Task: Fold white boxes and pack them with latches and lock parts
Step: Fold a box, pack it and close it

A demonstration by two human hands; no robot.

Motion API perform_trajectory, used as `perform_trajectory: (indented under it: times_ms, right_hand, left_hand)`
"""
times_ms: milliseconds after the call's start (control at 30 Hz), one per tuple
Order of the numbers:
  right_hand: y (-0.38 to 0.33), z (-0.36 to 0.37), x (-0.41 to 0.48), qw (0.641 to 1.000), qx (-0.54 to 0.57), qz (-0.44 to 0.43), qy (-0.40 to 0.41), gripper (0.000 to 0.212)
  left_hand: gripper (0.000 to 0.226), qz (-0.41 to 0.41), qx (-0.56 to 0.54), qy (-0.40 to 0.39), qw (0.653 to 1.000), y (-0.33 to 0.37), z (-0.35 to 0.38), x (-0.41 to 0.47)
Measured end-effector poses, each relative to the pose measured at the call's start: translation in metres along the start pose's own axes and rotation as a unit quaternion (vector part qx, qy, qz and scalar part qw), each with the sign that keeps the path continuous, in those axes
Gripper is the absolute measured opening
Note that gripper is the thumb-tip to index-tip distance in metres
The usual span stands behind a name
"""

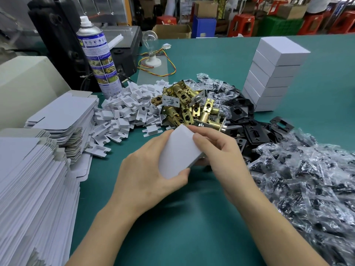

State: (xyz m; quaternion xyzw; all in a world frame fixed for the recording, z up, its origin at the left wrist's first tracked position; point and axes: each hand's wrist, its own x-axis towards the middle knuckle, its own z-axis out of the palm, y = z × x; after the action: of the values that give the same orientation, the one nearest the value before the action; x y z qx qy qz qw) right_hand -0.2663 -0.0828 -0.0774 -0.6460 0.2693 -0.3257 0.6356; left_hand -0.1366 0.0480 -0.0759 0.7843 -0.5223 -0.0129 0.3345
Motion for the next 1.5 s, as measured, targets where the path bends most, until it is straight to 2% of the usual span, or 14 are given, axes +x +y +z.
perform_trajectory:
  times_ms: [233, 333, 467, 567, 633, 700, 800, 967, 1100, 1233, 1500]
  right_hand:
    - [0.005, 0.018, -0.005, 0.999, -0.048, 0.002, -0.010, 0.045]
    - [0.004, 0.018, -0.009, 0.994, -0.101, -0.048, -0.004, 0.038]
    - [0.005, 0.015, -0.010, 0.990, -0.116, -0.080, 0.022, 0.025]
    - [0.001, 0.008, -0.005, 0.989, -0.120, -0.079, 0.031, 0.025]
    - [-0.001, 0.000, 0.000, 0.993, -0.098, -0.052, 0.031, 0.020]
    - [-0.003, -0.005, 0.002, 0.998, -0.059, -0.008, 0.014, 0.013]
    - [-0.002, -0.006, 0.003, 0.999, -0.036, 0.030, -0.012, 0.012]
    - [-0.001, -0.005, 0.003, 0.998, -0.051, 0.021, -0.025, 0.014]
    - [-0.001, -0.003, 0.001, 0.998, -0.058, 0.021, -0.027, 0.014]
    - [-0.002, -0.002, 0.000, 0.997, -0.067, 0.022, -0.031, 0.018]
    - [-0.004, -0.003, 0.000, 0.995, -0.082, 0.039, -0.041, 0.020]
  left_hand:
    - [0.079, -0.027, 0.029, 0.038, 0.999, -0.002, 0.003, 0.000]
    - [0.078, -0.027, 0.026, 0.038, 0.999, 0.001, 0.004, -0.001]
    - [0.080, -0.025, 0.017, 0.012, 0.999, 0.005, 0.005, -0.002]
    - [0.076, -0.044, -0.115, -0.028, 0.992, 0.001, -0.001, 0.001]
    - [0.057, -0.098, -0.253, -0.075, 0.960, -0.003, -0.008, 0.005]
    - [0.037, -0.156, -0.341, -0.113, 0.920, -0.004, -0.014, 0.010]
    - [0.040, -0.193, -0.402, -0.147, 0.883, -0.007, -0.016, 0.013]
    - [0.036, -0.199, -0.422, -0.110, 0.878, -0.012, -0.010, 0.013]
    - [0.017, -0.199, -0.421, -0.098, 0.880, -0.017, -0.002, 0.012]
    - [0.023, -0.207, -0.422, -0.090, 0.878, -0.018, -0.001, 0.013]
    - [0.015, -0.216, -0.430, -0.096, 0.871, -0.017, 0.002, 0.012]
